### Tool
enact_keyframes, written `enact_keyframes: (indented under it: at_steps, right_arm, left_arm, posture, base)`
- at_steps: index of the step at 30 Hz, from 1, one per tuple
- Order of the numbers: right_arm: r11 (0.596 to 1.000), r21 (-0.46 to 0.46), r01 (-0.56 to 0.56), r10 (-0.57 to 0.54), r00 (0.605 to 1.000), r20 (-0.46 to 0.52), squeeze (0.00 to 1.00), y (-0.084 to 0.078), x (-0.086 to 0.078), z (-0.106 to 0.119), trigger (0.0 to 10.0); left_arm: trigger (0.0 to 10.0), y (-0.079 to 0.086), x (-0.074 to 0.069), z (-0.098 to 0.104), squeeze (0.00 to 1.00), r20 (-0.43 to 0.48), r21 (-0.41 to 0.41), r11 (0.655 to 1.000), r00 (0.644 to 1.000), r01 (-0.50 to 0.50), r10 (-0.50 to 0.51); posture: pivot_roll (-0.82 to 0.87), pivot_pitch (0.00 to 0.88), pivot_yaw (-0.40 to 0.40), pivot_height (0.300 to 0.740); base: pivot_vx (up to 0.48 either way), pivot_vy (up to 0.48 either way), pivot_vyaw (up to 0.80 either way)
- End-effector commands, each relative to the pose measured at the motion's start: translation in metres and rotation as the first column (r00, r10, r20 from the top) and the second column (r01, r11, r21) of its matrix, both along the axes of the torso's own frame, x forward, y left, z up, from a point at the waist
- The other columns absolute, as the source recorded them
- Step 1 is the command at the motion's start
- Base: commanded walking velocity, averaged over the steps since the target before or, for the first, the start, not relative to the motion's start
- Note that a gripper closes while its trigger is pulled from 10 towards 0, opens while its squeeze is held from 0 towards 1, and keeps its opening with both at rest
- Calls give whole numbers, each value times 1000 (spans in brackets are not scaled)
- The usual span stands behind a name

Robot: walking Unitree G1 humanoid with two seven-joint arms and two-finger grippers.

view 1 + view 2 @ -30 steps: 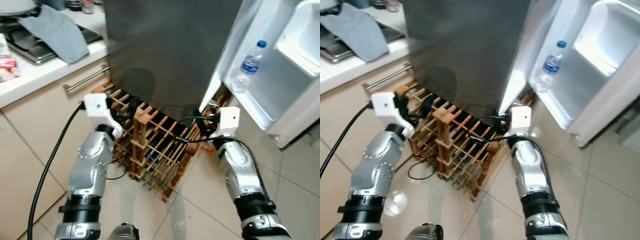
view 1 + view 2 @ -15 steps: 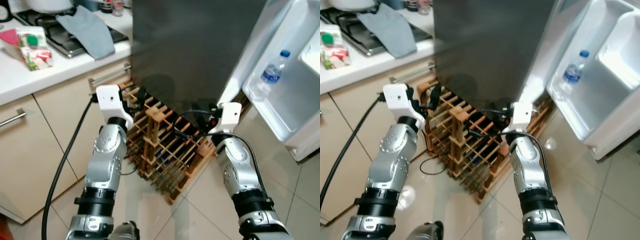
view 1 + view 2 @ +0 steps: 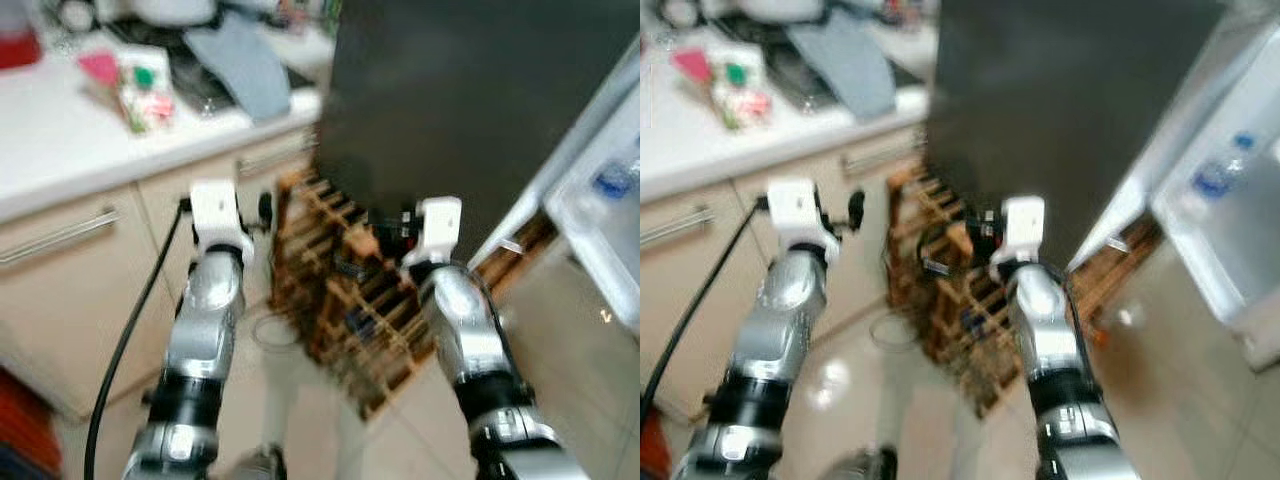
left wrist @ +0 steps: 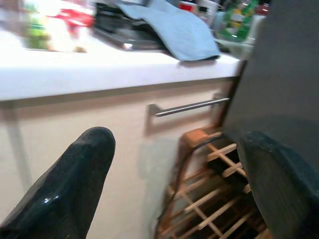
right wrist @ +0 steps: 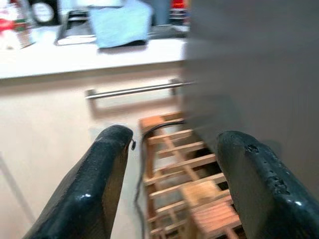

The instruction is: Restocking fridge

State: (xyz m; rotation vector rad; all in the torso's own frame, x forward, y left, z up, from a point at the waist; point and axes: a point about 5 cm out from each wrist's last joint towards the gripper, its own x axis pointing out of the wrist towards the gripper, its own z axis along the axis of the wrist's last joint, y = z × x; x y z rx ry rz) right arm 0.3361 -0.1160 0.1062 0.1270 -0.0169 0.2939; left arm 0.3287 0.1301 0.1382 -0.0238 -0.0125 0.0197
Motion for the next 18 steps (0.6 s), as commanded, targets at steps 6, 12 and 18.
enact_keyframes:
  at_steps: [6,12,18]
  right_arm:
    - [1000,-16,-12,13,1000,27,0,-5,0,3,10000]
    - [1000,-23,-16,17,999,33,0,-5,2,6,10000]
    - [999,-30,-41,42,999,26,0,-2,-1,3,10000]
  left_arm:
    - [10000,-13,5,8,0,45,26,999,998,37,-38]
    - [10000,-22,4,11,0,79,97,994,995,49,-57]
    - [10000,-15,9,11,0,72,115,993,997,14,-23]
  posture:
    - [62,0,-123,740]
    - [46,0,-133,740]
    - [39,0,-132,740]
  base:
    - [0,-211,524]
    - [0,-439,503]
    - [127,-414,485]
